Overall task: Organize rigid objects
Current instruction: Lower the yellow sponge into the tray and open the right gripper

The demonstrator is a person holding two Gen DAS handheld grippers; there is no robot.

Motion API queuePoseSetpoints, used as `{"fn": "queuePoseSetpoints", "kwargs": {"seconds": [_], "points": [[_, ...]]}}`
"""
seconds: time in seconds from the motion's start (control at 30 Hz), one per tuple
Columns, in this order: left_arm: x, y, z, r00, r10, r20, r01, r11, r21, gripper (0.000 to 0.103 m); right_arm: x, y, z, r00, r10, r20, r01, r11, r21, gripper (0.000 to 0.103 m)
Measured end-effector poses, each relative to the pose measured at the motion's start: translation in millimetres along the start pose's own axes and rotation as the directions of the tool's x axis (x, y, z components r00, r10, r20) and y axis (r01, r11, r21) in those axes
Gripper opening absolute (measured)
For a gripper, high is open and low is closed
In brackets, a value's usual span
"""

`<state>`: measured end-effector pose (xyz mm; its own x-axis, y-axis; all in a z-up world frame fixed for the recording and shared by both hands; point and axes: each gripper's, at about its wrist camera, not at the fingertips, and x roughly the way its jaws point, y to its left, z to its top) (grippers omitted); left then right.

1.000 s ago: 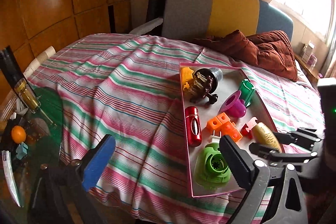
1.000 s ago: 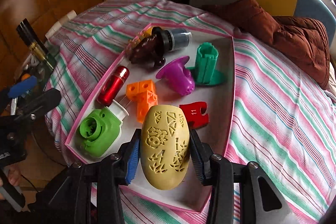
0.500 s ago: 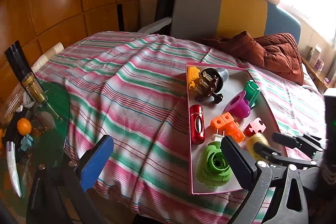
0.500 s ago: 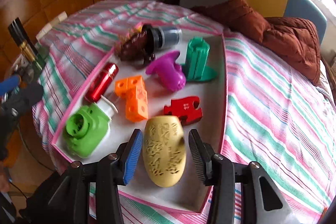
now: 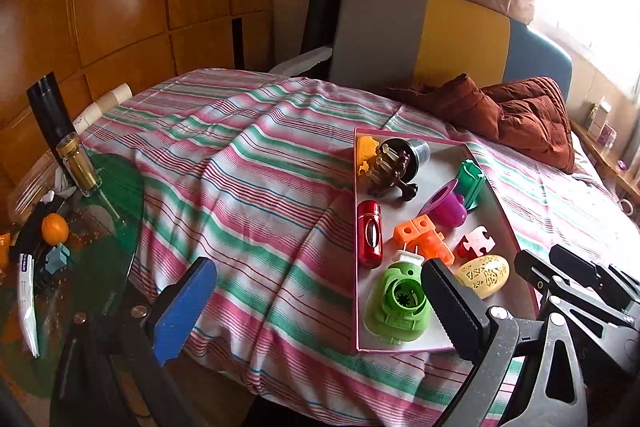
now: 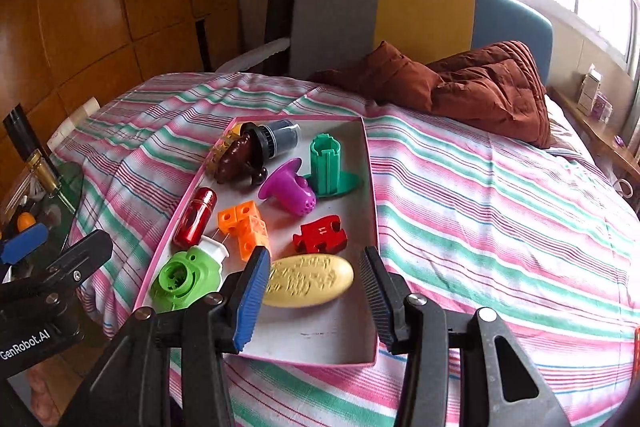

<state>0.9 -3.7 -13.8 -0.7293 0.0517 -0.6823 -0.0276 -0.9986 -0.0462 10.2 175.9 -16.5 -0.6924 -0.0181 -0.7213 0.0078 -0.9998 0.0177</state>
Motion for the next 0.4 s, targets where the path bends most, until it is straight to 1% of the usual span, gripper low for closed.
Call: {"fn": "queuePoseSetpoints", "kwargs": {"seconds": [0.07, 0.13, 0.2, 0.27, 0.4], "points": [[-2.2, -0.4, -2.1, 1.0, 0.0, 0.008, 0.0, 1.0, 0.005, 0.103, -3.1, 0.6, -3.5, 1.0, -0.004, 0.002, 0.004, 1.0, 0.003, 0.047], [-6.6, -0.2, -4.8, 0.999, 0.017, 0.042, -0.017, 1.0, 0.007, 0.102, -4.0, 1.5, -5.7, 1.0, -0.007, 0.002, 0.007, 1.0, 0.006, 0.047], [-8.9, -3.4, -6.6, 0.998, 0.027, 0.057, -0.028, 0.999, 0.025, 0.1, -3.9, 2.2, -6.6, 1.0, -0.012, 0.0, 0.012, 1.0, 0.006, 0.047], [-10.4, -4.1, -6.9, 0.998, 0.027, 0.06, -0.028, 0.999, 0.03, 0.1, -3.9, 2.8, -7.2, 1.0, -0.015, -0.001, 0.015, 1.0, 0.005, 0.047], [-9.9, -4.3, -6.0, 0.999, 0.019, 0.041, -0.02, 0.999, 0.024, 0.1, -5.1, 4.0, -7.4, 1.0, -0.021, 0.009, 0.021, 1.0, 0.002, 0.047]]}}
